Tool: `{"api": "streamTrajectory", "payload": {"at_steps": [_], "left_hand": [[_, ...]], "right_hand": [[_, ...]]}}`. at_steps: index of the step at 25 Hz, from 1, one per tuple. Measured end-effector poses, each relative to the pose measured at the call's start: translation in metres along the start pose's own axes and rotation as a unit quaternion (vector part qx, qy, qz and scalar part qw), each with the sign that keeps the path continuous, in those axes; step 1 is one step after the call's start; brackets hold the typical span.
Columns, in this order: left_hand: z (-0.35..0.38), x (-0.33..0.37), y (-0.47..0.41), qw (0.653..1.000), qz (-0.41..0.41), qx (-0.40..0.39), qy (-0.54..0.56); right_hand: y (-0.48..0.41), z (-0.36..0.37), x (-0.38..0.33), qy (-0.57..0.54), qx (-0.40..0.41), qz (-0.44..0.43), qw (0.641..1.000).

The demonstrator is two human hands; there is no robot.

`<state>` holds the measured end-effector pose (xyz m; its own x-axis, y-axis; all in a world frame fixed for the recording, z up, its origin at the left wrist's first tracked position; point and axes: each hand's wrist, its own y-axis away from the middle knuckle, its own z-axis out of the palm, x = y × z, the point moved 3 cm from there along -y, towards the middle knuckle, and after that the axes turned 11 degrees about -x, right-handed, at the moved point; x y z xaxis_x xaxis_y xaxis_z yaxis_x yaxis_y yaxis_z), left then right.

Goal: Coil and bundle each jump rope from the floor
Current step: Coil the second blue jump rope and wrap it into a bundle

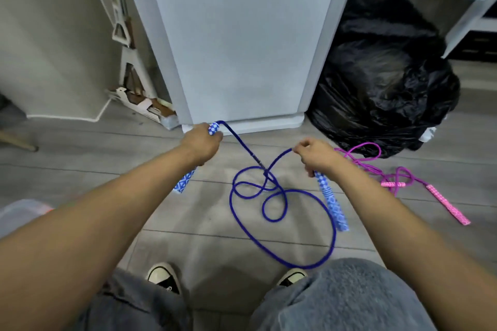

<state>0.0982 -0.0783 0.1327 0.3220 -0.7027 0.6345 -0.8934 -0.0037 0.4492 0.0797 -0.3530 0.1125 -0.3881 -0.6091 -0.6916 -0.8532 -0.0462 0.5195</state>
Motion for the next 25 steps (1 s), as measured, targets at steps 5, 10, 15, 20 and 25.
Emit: {"api": "streamTrajectory", "payload": {"at_steps": [5,10,15,20,25], "left_hand": [[-0.057,0.037,0.053,0.977,0.126,0.059,0.160],[-0.066,0.055,0.096,0.972,0.175,-0.043,0.149],[-0.069,0.055,0.111,0.959,0.221,-0.078,0.161],[-0.074,0.060,0.112,0.951,0.241,-0.098,0.170],[-0.090,0.056,0.104,0.946,0.232,0.002,0.224]], "right_hand": [[0.015,-0.033,-0.030,0.193,0.009,0.022,0.981],[0.040,-0.003,-0.050,0.409,-0.147,0.041,0.900],[0.044,0.019,-0.044,0.491,-0.176,0.061,0.851],[0.053,0.020,-0.107,0.062,-0.116,-0.170,0.977],[0.076,0.038,-0.159,-0.129,-0.154,-0.233,0.952]]}}
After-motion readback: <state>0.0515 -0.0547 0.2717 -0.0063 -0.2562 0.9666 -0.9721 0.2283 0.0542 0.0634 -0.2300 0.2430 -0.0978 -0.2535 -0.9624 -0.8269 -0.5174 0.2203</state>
